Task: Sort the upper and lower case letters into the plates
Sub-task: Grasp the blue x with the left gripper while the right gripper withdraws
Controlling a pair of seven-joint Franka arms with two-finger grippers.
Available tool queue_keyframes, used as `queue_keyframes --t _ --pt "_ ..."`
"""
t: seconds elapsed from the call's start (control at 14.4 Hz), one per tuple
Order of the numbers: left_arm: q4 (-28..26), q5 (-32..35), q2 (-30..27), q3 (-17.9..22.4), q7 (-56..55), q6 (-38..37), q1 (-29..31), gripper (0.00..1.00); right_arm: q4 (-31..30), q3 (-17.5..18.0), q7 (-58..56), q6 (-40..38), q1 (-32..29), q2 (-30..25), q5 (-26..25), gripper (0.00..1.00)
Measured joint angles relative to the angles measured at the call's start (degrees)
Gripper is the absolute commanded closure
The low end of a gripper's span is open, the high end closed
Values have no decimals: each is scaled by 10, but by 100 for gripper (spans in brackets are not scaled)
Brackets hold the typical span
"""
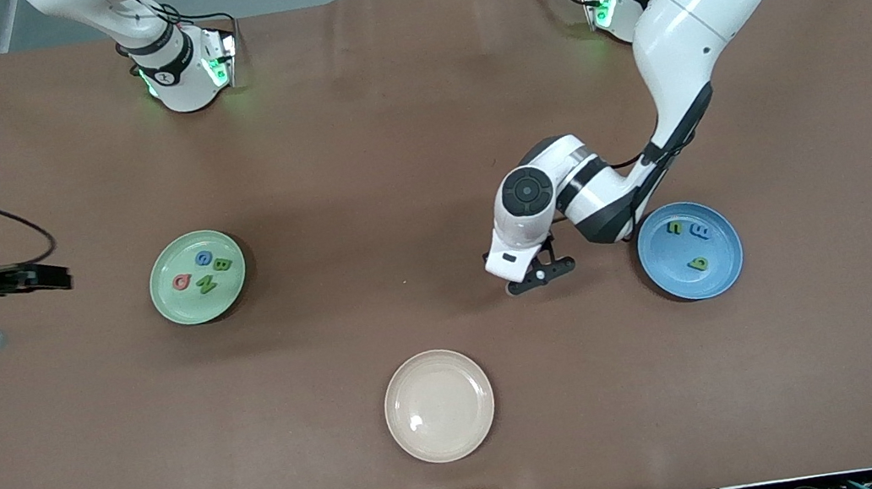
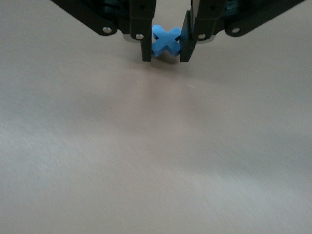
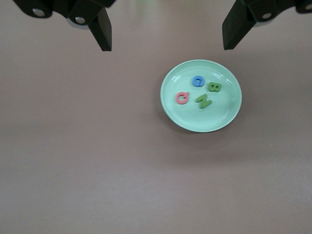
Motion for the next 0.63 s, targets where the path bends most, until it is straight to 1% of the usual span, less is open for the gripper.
queue_keyframes --t 0.14,0.28,0.42,0.63 --pt "0 0 -33 -8 71 -31 32 97 15 0 -13 -2 -17 0 0 0" --pt "-13 0 -66 -27 141 -49 83 97 21 0 -31 -5 -29 0 0 0" --pt "-48 0 -93 -56 203 -54 152 96 22 0 -40 -9 -37 1 2 0" --pt "-106 7 -103 -96 276 -46 258 96 25 2 -42 -10 -38 2 2 0"
